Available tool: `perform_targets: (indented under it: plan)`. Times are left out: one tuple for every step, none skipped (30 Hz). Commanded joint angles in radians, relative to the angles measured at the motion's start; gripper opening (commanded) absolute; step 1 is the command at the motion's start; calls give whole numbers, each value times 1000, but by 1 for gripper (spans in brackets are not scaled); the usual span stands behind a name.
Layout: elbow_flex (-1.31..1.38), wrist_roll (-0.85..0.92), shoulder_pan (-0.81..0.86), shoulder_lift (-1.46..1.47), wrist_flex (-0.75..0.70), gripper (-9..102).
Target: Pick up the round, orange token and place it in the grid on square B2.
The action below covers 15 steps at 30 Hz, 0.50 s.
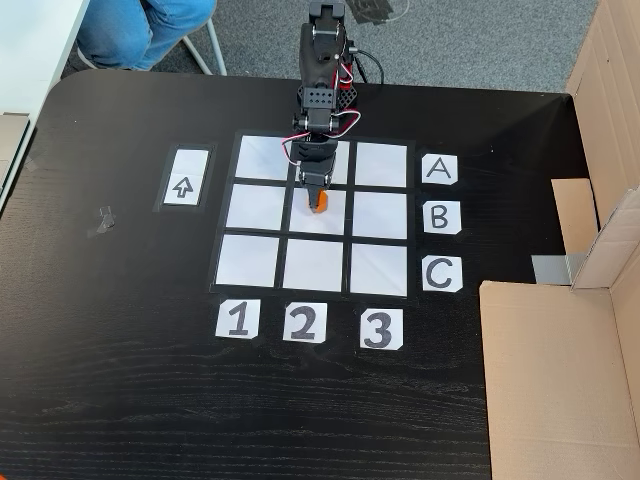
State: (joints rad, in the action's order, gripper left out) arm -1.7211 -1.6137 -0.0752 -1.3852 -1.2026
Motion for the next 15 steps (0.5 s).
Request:
perform_targets:
  plan:
    - [12,-8,-5,-3,9,-1]
    - [15,-9,-3,0,11,-1]
    - [17,-11,-3,2,11,-1]
    - [17,-11,-5,3,11,-1]
    - [17,-11,-5,5,11,-1]
    - [17,-11,-6,8,12,-1]
    - [17,-11,-8,11,12,-1]
    - [18,-11,-8,15,14,-1]
    - [20,-12,-8,20,17,-1]
    - [20,-12,-8,23,17,-1]
    - [21,-14,-6,26,17,-1]
    - [21,-14,-5,28,17,-1]
    - [21,-14,-5,29,17,-1]
    - [21,-14,-5,32,17,-1]
    - [21,-15,-2,34,17,4]
